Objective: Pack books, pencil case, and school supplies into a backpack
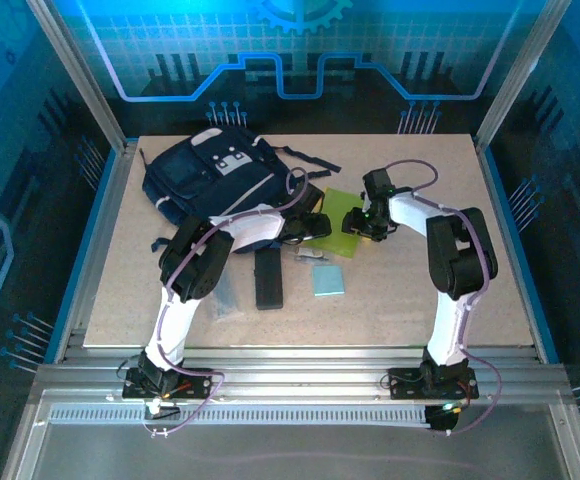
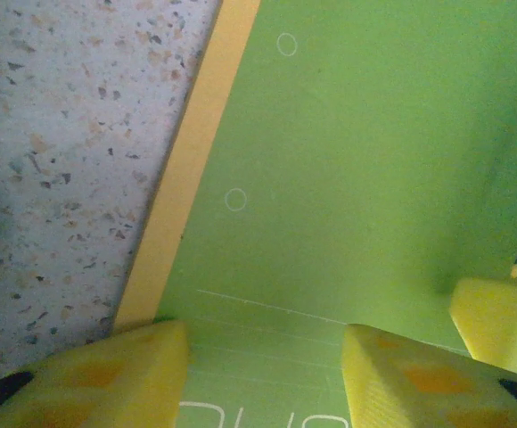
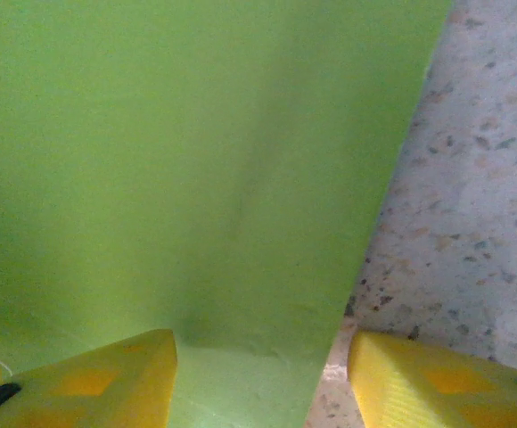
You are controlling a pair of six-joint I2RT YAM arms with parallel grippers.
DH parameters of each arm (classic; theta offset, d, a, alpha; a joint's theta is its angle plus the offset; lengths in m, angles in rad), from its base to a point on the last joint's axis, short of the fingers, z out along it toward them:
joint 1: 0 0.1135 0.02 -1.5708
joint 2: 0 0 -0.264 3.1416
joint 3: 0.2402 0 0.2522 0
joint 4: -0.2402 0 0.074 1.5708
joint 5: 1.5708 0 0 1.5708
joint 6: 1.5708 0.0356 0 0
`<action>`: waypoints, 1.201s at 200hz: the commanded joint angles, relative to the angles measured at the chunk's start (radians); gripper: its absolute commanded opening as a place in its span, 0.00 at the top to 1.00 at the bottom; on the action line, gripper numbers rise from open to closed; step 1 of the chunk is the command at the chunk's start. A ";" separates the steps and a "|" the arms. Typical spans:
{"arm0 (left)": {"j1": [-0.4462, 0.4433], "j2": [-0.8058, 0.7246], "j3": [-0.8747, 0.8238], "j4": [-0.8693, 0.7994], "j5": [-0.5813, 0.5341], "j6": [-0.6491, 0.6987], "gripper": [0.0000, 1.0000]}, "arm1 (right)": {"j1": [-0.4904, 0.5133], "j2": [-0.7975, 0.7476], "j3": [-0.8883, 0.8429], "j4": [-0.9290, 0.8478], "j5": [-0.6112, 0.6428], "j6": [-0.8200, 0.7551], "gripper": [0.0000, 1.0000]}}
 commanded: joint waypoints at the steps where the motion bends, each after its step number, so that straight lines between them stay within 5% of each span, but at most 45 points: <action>1: 0.004 0.039 0.007 -0.066 0.007 0.029 0.53 | 0.013 0.043 0.000 0.054 -0.056 0.048 0.45; 62: 0.005 0.075 -0.011 -0.062 0.043 0.015 0.53 | 0.034 -0.080 -0.094 0.276 -0.296 0.139 0.56; 127: 0.007 0.062 -0.023 -0.057 0.047 0.011 0.53 | 0.030 -0.150 -0.158 0.366 -0.329 0.203 0.61; 240: 0.095 -0.134 -0.006 -0.082 0.097 0.026 0.36 | -0.002 -0.225 -0.104 0.225 -0.248 0.186 0.98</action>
